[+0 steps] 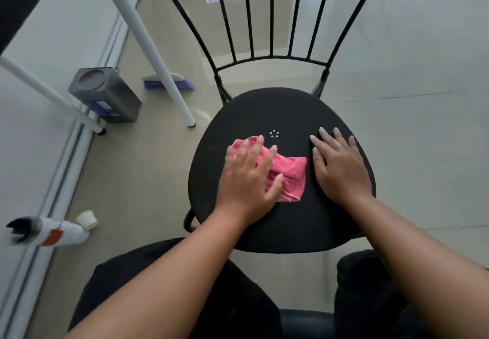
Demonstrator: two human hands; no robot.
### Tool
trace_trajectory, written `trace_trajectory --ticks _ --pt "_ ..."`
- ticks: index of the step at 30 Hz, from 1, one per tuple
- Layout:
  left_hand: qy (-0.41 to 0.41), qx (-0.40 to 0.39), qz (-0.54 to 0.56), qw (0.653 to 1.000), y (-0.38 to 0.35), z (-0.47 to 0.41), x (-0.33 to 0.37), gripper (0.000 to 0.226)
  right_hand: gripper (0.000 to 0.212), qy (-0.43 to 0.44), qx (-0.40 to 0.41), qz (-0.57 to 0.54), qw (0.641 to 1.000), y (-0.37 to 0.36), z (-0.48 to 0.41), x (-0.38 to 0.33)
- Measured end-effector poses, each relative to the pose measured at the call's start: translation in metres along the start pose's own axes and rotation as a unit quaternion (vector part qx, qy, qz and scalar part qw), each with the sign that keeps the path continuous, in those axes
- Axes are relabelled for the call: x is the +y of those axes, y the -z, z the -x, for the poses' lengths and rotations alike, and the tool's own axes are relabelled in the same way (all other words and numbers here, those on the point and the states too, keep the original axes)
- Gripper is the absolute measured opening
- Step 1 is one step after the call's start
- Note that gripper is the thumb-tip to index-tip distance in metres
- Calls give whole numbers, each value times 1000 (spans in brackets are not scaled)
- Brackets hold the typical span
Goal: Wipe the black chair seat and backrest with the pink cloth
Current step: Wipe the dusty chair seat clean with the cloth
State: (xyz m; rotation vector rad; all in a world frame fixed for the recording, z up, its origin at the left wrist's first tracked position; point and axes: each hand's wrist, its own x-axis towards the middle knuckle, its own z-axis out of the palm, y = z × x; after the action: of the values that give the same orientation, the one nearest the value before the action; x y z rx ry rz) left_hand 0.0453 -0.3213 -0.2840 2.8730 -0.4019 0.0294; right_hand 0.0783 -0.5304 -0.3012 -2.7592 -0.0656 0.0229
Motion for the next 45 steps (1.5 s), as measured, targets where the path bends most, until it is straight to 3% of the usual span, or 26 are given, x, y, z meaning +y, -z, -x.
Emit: trace_trajectory --ticks 3,10,19,22,26,36,40,45 --pt "56 -101 -42 992 -15 -25 24 74 47 -9 7 38 999 -3 -3 -4" --pt "152 -113 -63 980 -5 -62 -52 83 49 -19 7 61 998 -5 -4 -5" --pt "208 -53 -55 975 -15 103 13 79 51 -24 -9 67 997 -2 -2 -8" --pt "238 -41 -50 969 -23 117 29 81 51 -19 -14 71 997 -2 -2 -8" --pt "216 -59 -56 973 -13 74 7 84 52 -20 -16 77 997 -2 -2 -7" --pt "146 -103 -66 982 -4 -129 -63 84 51 -20 7 82 996 -8 -4 -4" --pt "144 -90 -78 982 -6 -100 -52 83 50 -16 4 73 997 -6 -4 -5" --pt "131 -92 -48 986 -4 31 1 80 50 -15 -7 68 998 -1 -5 -7"
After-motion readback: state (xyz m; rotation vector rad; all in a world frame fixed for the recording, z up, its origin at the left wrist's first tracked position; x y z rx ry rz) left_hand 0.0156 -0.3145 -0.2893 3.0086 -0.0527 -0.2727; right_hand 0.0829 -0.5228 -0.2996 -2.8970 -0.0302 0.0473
